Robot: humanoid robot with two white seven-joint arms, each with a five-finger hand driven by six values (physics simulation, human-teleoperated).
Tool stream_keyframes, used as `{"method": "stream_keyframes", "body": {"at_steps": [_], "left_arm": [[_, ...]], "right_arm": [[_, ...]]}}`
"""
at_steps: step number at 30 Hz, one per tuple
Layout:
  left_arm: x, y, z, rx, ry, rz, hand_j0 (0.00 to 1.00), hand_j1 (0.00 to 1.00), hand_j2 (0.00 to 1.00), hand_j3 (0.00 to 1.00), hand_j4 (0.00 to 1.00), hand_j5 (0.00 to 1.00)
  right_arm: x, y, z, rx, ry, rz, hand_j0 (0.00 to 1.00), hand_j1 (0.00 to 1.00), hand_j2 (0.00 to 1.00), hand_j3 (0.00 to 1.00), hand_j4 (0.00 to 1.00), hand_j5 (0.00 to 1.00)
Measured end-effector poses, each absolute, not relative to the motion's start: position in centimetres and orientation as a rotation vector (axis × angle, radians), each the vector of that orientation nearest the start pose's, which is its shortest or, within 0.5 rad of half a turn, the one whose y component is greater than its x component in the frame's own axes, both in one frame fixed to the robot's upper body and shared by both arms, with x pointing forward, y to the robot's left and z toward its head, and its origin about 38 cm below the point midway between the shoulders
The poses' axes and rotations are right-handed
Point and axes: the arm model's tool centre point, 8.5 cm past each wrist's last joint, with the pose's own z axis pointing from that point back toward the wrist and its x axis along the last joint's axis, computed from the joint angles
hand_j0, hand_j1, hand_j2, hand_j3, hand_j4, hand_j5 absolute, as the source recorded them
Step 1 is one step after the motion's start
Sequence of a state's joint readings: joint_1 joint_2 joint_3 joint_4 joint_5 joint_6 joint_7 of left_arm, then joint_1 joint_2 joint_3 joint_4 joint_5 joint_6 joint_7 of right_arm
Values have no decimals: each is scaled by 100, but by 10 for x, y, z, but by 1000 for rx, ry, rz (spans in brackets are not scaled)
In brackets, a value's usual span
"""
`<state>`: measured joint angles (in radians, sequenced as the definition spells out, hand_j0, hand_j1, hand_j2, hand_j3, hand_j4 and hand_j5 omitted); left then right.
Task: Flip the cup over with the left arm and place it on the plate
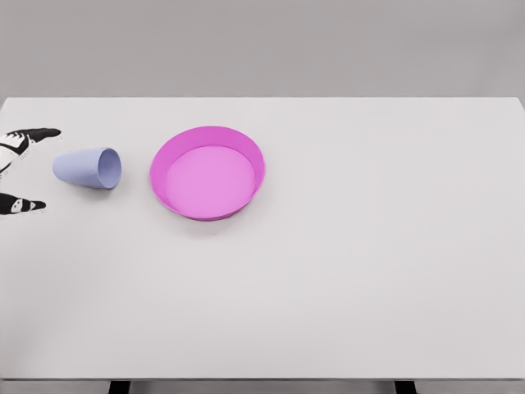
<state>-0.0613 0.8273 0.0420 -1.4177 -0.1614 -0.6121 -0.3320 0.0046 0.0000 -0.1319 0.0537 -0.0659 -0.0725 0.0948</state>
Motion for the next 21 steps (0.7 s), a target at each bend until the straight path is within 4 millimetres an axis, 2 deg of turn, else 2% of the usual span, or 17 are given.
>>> {"method": "stream_keyframes", "body": {"at_steps": [2,5,9,11,14,17,21], "left_arm": [[372,455,210,566,-1635,-1339,100,100,100,100,100,100],[406,456,237,640,-1630,-1386,100,100,100,100,100,100],[411,456,198,585,-1473,-1479,100,100,100,100,100,100],[413,458,195,599,-1426,-1523,100,100,100,100,100,100],[424,453,206,629,-1406,-1585,100,100,100,100,100,100],[425,441,189,580,-1367,-1643,100,100,100,100,100,100],[424,432,178,535,-1363,-1654,100,100,100,100,100,100]], "right_arm": [[-13,-263,-261,2,-32,-196,100,100,100,100,100,100],[-13,-263,-261,2,-32,-196,100,100,100,100,100,100],[-13,-263,-261,2,-32,-196,100,100,100,100,100,100],[-13,-263,-261,2,-32,-196,100,100,100,100,100,100],[-13,-263,-261,1,-32,-196,100,100,100,100,100,100],[-13,-263,-261,2,-32,-196,100,100,100,100,100,100],[-13,-263,-261,2,-32,-196,100,100,100,100,100,100]]}}
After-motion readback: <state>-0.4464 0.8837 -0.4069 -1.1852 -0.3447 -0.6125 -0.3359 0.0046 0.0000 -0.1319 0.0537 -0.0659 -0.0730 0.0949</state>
